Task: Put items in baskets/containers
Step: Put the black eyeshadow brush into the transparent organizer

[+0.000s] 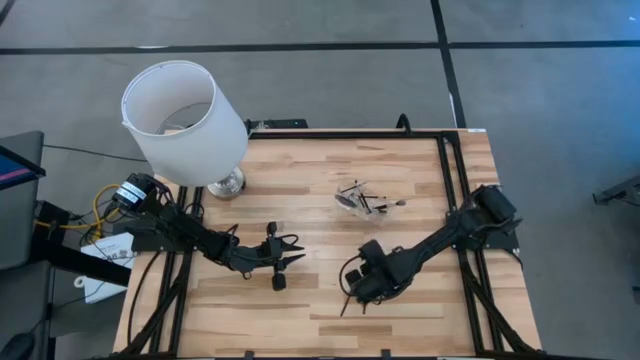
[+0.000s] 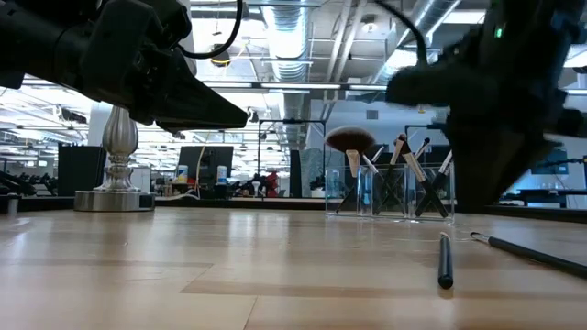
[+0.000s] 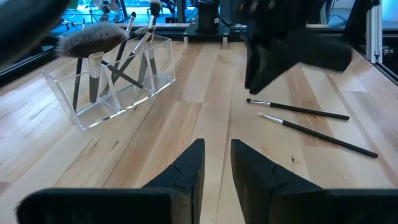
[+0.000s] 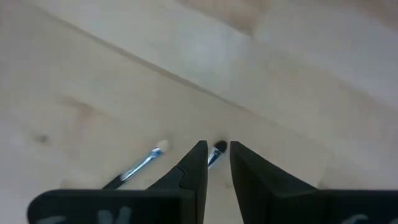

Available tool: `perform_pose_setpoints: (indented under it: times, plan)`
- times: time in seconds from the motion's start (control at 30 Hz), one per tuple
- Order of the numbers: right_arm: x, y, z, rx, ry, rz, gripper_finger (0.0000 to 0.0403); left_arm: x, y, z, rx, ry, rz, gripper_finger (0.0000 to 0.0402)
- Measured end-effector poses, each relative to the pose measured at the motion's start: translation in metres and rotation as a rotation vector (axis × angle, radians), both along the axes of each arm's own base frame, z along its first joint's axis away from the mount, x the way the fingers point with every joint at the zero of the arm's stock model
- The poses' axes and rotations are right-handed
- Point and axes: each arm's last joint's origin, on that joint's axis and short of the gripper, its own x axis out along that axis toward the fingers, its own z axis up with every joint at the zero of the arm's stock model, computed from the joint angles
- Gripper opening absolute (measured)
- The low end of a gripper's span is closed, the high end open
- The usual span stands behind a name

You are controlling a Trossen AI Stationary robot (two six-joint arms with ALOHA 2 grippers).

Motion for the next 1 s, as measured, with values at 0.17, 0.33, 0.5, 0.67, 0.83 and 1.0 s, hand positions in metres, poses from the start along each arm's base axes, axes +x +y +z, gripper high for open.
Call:
perform_pose_setpoints:
  times: [0.17,0.33,0.5,0.67,0.83,1.0]
  plan:
    - [0.002,0.004,-0.018,0.053,0.032,-0.139,0.0061,0.000,0.000,0.000,0.000,0.000,0.000,0.0076]
    - [0.002,0.006,-0.021,0.056,0.011,-0.177,0.0061,0.000,0.000,0.000,0.000,0.000,0.000,0.0076]
    - [0.001,0.009,-0.025,0.014,0.006,-0.133,0.0059,0.000,0.000,0.000,0.000,0.000,0.000,0.0076]
    - [0.000,0.012,-0.040,-0.037,0.059,-0.063,0.0029,0.000,0.000,0.000,0.000,0.000,0.000,0.0076]
    - [0.000,0.011,-0.041,-0.075,0.052,-0.029,0.0008,0.000,0.000,0.000,0.000,0.000,0.000,0.0076]
    - [0.001,0.006,-0.021,-0.131,-0.008,-0.016,0.0003,0.000,0.000,0.000,0.000,0.000,0.000,0.0076]
